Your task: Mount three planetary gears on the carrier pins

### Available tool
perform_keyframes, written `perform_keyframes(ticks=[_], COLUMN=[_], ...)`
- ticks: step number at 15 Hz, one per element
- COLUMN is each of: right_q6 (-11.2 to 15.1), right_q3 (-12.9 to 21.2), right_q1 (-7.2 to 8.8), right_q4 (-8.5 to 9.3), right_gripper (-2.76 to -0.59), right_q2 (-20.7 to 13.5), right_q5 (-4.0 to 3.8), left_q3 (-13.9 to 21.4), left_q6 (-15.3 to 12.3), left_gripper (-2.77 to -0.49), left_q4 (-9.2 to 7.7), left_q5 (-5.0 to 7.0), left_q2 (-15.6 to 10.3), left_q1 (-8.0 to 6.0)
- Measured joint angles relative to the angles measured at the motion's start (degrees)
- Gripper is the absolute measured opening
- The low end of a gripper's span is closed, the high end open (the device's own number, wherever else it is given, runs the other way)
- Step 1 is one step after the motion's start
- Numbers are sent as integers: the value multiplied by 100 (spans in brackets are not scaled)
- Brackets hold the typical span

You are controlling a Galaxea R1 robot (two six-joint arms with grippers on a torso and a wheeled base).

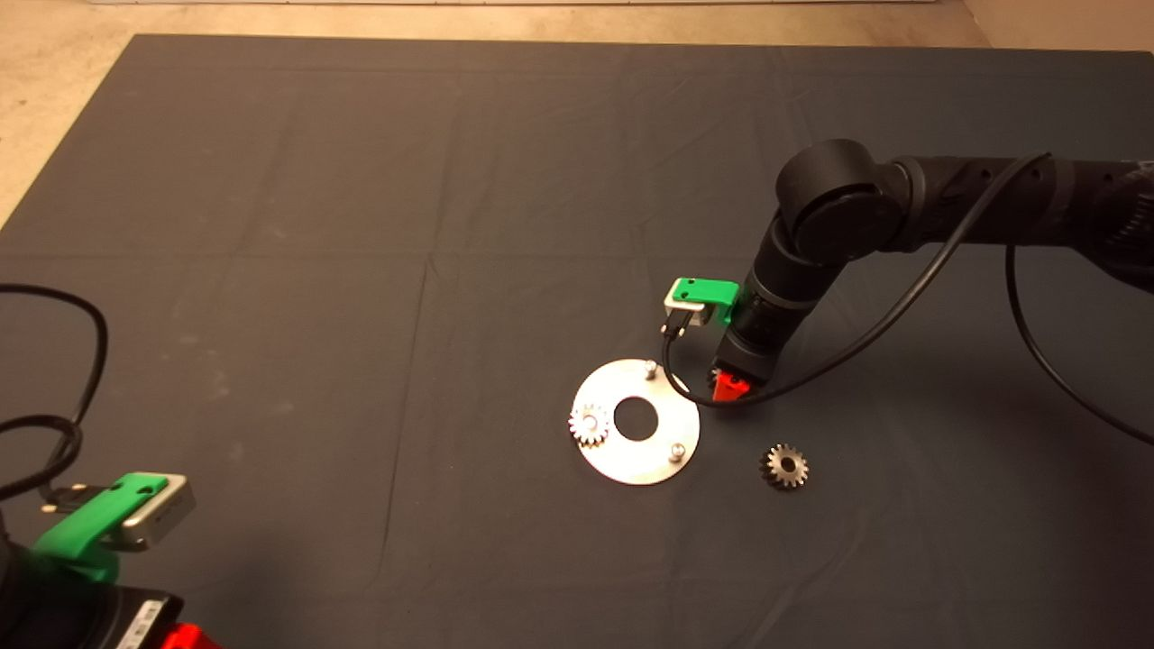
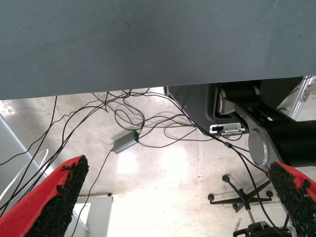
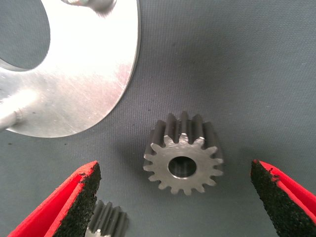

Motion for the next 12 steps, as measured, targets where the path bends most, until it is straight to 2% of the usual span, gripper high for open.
perform_keyframes(ticks=[2,3,5,6,12], right_q6=[-16,-22,-41,-43,-44], right_q3=[-1,-1,-1,-4,-6], right_q1=[-83,-84,-86,-89,-91], right_q4=[-26,-71,-122,-139,-200], right_gripper=[-114,-127,-130,-141,-153], right_q2=[0,0,0,0,0], right_q5=[2,4,4,2,2], left_q3=[1,2,2,2,2], left_q6=[20,40,57,61,83], left_gripper=[-64,-64,-64,-64,-64], left_q4=[0,0,0,-2,-2], left_q5=[0,0,0,0,0], left_q2=[-20,-33,-34,-34,-50], left_q1=[0,0,0,0,0])
